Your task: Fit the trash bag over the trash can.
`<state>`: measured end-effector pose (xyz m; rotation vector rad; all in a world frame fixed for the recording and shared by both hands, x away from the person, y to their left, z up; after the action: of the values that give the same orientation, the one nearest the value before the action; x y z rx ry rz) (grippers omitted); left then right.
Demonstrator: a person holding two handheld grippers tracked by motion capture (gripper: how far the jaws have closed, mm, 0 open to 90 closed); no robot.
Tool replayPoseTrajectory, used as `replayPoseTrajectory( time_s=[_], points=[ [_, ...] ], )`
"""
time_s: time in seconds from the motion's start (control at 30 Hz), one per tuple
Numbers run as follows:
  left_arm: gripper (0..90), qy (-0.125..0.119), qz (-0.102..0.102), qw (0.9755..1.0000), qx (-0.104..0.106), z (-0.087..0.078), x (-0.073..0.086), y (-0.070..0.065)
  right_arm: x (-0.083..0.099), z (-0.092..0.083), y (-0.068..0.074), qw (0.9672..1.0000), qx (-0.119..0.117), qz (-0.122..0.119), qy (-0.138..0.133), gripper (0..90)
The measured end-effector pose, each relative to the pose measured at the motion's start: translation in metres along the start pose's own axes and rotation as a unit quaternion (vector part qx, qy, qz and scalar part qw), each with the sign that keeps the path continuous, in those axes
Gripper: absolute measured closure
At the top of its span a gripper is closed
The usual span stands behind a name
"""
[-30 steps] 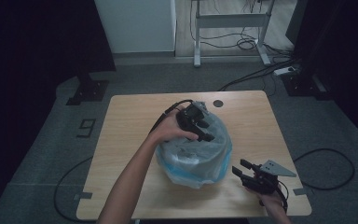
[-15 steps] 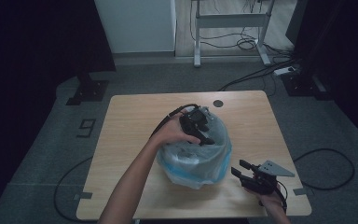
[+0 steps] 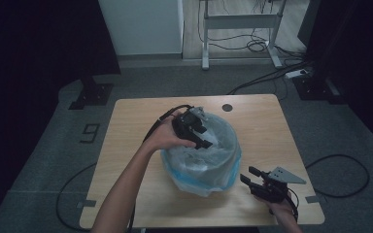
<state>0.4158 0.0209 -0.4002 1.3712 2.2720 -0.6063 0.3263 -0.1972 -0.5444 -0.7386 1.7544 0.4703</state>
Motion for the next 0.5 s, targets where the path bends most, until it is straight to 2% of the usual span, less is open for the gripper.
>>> replayPoseTrajectory(
  time_s=[0.3,0.5],
  points=[
    [38.7,0.044,-0.014,0.9987,-0.022,0.002,0.024,0.012,0.001,0.002,0.003,1.0000,-0.003,-0.003,0.004,45.7],
    [38.7,0.089,-0.014,0.9957,-0.024,0.014,0.028,0.014,0.001,0.002,0.002,1.0000,-0.002,-0.002,0.004,45.7]
  ],
)
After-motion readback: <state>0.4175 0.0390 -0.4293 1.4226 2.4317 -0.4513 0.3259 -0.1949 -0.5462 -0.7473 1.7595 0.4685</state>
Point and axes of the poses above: each handheld gripper's, and its own axes: z roughly forward along the jaws, x roughly out of its underside, y roughly to its left, the point moved 7 cm from there along z, roughly forward along the jaws, and after that the axes turned 14 degrees about -z, right-handed, at the moved point
